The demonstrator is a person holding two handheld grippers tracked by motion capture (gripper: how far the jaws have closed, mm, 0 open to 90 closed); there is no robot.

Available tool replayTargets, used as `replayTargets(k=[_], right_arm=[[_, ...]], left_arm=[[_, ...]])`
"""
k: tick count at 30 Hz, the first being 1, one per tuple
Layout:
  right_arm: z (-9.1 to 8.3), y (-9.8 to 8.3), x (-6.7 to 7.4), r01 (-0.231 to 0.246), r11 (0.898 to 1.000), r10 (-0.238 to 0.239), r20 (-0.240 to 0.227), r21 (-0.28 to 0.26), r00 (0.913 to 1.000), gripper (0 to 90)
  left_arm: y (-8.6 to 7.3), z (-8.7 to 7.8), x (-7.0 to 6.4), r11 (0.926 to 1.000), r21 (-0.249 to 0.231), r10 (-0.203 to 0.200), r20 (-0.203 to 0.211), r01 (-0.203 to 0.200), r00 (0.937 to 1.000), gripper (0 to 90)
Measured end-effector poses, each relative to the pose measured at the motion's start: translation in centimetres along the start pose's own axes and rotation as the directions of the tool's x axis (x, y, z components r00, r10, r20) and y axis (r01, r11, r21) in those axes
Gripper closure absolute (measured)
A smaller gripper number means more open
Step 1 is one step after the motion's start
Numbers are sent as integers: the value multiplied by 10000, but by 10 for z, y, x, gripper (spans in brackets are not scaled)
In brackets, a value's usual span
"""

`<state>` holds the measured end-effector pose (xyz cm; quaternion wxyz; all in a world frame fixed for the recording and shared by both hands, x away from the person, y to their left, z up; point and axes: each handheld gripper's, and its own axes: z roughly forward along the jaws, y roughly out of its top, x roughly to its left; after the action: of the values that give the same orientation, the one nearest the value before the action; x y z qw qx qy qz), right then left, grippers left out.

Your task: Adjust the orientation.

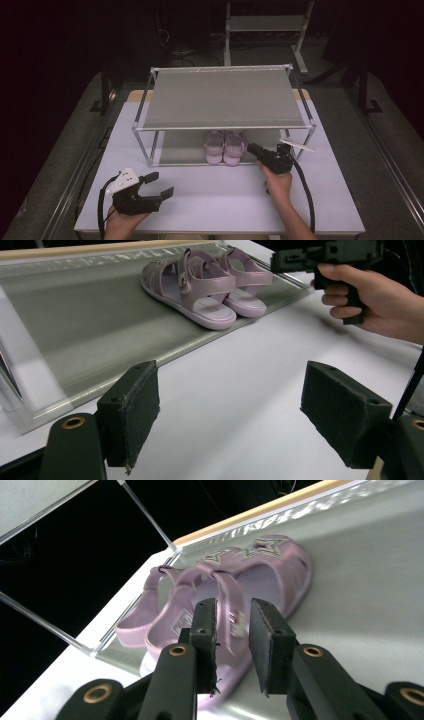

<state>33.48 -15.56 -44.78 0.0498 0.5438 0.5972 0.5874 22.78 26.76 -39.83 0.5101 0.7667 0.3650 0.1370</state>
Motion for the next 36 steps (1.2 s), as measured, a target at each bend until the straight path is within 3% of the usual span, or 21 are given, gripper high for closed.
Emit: replayTargets(k=[5, 9, 25, 36], right_arm=[[-17, -6, -11, -375, 9993, 375, -23, 43, 9993, 705], [-27, -7, -11, -428, 9989, 430, -150, 170, 9990, 689], [-52, -12, -12, -29, 9989, 61, -676, 464, 9977, 614], [-74, -17, -22, 40, 9983, -10, -531, 580, 9986, 568]], left_arm=[[-2, -1, 0, 10000, 43, -28, -27, 28, 10000, 229], [-1, -1, -1, 10000, 6, -12, -22, 12, 10000, 229], [-2, 1, -1, 10000, 92, -17, -1, 17, 10000, 229], [-3, 3, 0, 9998, 182, -24, 1, 24, 10000, 229]])
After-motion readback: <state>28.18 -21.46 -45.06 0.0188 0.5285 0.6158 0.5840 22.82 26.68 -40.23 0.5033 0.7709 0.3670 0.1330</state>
